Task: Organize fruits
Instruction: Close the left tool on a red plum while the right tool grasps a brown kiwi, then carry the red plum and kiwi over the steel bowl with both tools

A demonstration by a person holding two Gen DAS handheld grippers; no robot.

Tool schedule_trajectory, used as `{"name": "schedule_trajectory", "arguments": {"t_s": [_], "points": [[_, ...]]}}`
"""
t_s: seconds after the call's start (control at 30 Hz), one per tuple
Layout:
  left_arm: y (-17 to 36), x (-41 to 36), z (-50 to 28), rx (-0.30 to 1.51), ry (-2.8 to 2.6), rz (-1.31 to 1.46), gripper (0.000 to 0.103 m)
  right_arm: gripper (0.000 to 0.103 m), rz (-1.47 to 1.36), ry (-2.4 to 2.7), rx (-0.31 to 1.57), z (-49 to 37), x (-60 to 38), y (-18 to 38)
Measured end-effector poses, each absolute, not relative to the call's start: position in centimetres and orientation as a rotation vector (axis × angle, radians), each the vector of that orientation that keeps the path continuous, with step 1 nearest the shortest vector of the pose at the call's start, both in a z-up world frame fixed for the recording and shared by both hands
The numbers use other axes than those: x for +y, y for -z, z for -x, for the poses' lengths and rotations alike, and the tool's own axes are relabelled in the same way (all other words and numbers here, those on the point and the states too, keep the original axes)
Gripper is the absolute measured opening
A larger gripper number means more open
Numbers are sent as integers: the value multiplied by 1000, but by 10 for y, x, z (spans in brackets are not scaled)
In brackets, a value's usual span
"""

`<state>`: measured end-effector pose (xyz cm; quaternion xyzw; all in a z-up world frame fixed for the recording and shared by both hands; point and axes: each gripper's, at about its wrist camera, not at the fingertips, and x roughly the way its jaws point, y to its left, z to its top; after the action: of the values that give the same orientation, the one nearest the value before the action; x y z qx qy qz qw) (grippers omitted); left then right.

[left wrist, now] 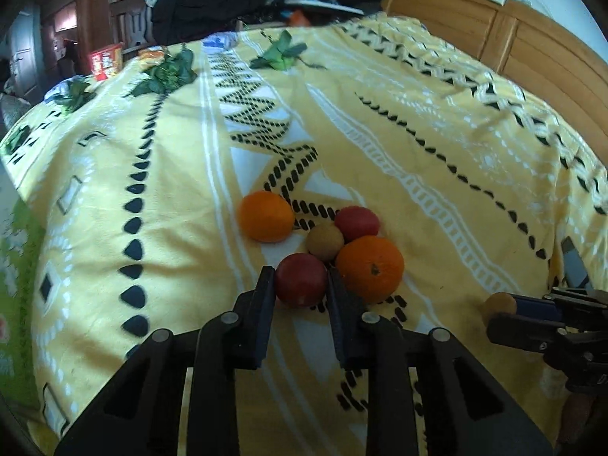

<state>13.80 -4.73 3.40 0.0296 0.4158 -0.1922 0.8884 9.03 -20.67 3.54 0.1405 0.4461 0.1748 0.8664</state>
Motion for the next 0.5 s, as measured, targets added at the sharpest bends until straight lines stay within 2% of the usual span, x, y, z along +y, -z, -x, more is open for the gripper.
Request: {"name": "schedule_trajectory", "arguments": {"t_s": [0.23, 0.5], "points": [[-104, -16, -87, 721, 334, 2, 27, 26, -228, -377, 882, -80, -185, -69], [-195, 57, -20, 540, 179, 67, 27, 26, -96, -449, 783, -59, -124, -132]]}}
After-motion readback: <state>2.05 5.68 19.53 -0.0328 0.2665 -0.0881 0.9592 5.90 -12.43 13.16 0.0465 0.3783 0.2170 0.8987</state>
